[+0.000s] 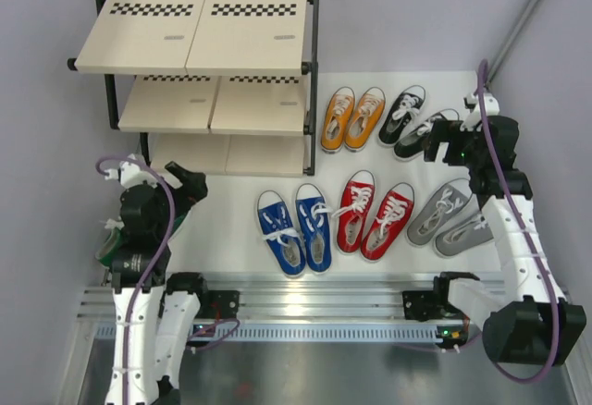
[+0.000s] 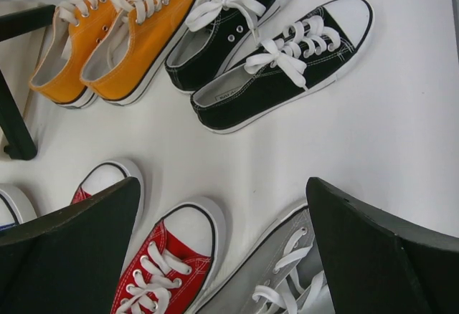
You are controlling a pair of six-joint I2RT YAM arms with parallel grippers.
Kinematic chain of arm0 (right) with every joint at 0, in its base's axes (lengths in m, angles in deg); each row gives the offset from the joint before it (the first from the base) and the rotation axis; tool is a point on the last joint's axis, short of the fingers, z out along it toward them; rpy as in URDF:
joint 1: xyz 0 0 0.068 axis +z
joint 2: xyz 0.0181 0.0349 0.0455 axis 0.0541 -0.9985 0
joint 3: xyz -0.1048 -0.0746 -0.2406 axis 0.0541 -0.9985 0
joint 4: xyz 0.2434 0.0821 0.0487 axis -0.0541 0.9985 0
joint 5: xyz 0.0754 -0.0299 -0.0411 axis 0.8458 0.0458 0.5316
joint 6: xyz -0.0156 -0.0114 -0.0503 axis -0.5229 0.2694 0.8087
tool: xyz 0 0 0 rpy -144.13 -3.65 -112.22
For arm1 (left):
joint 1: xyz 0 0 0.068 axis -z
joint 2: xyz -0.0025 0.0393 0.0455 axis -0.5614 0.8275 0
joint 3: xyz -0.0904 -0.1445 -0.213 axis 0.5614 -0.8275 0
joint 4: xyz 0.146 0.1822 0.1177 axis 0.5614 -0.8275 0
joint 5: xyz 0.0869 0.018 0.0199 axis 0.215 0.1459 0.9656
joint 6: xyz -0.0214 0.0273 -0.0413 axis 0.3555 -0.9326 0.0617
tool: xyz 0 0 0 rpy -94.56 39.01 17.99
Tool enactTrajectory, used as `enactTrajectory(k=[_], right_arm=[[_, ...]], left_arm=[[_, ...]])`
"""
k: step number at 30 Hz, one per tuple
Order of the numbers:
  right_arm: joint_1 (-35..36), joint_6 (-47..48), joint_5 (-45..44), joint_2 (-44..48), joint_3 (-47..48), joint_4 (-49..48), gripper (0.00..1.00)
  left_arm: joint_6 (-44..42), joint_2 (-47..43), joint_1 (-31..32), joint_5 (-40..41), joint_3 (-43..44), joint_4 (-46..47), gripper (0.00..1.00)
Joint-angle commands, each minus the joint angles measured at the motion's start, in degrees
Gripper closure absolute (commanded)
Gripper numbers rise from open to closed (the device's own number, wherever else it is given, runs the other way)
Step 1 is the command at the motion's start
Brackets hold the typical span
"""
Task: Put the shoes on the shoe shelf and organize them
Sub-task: Adjust the shoe at the center of the board.
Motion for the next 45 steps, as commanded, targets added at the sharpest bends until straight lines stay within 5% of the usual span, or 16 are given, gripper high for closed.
enactTrajectory(k=[1,3,7,15,35,45], right_arm=[[0.2,1.2,1.2,0.0,4.0,1.7,0.01],[0.2,4.4,3.4,1.3,4.0,2.8,0.00],[0.9,21.2,22.9,2.5,3.6,9.0,0.01],[10.7,41.5,31.2,0.7,1.9,20.2,0.00],[9.6,40.1,32.7,-1.3,-5.6,12.4,0.01],[7.9,39.5,31.7,-1.2,-6.7,11.5,0.00]], left_arm=[[6.7,-1.4,-0.4,5.5,3.5,-7.7,0.02],[7.5,-2.2,-0.4,9.3,4.0,-9.9,0.02],[9.3,-1.8,-0.4,16.1,5.6,-16.5,0.02],[16.3,7.0,-0.4,21.9,6.7,-24.8,0.02],[19.6,25.4,-0.9,36.1,5.5,-21.0,0.03],[22.9,23.7,-2.9,35.8,3.0,-21.3,0.03]])
